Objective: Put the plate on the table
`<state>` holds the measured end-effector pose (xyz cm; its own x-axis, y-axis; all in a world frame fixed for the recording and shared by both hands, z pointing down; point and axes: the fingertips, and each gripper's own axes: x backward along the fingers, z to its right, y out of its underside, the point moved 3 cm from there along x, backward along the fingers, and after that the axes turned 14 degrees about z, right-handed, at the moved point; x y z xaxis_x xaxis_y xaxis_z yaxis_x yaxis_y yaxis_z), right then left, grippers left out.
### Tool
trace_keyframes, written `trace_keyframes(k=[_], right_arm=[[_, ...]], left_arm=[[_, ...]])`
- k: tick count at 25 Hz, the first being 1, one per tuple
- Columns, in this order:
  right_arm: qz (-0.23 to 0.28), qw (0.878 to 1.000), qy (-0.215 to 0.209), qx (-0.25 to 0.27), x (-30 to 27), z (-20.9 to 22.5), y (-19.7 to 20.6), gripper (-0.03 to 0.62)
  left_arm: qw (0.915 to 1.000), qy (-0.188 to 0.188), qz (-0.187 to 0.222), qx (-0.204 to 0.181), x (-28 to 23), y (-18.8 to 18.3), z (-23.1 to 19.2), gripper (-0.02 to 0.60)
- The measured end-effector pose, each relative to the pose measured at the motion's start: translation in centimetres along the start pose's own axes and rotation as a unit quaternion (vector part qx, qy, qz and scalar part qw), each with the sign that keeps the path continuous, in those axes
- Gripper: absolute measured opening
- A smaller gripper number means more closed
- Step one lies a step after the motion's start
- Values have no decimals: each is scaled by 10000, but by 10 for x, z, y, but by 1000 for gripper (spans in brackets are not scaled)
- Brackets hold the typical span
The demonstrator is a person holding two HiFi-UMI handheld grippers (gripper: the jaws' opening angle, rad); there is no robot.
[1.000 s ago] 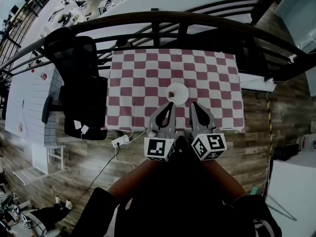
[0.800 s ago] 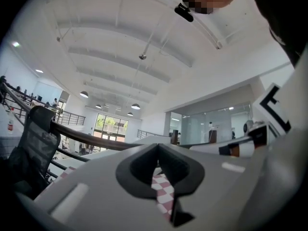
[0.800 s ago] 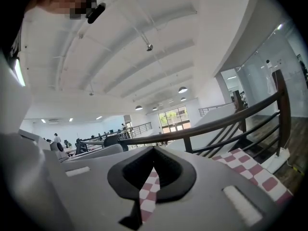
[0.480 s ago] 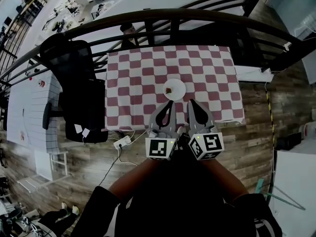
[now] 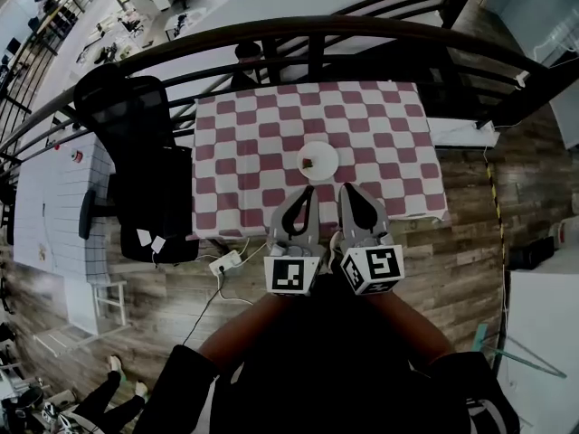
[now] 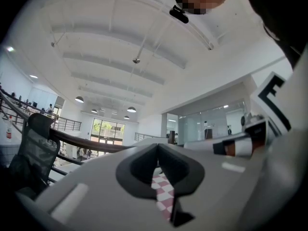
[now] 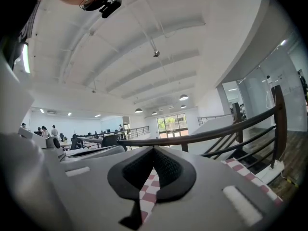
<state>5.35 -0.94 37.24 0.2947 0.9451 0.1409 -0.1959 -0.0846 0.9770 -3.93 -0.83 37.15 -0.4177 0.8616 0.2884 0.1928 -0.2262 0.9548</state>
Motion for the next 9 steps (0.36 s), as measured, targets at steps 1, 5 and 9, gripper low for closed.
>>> trace_keyframes(k=[1, 5, 9], right_arm=[[-7, 10000, -11, 25, 2, -1, 0, -2], [-77, 9999, -16, 74, 10, -2, 3, -2], [-97, 9999, -16, 108, 11, -3, 4, -2]], left_arm=[[10000, 2, -1, -26, 2, 0, 1, 9], [10000, -5, -27, -9, 6, -1, 5, 9], [10000, -35, -26, 1, 7, 0, 2, 9]])
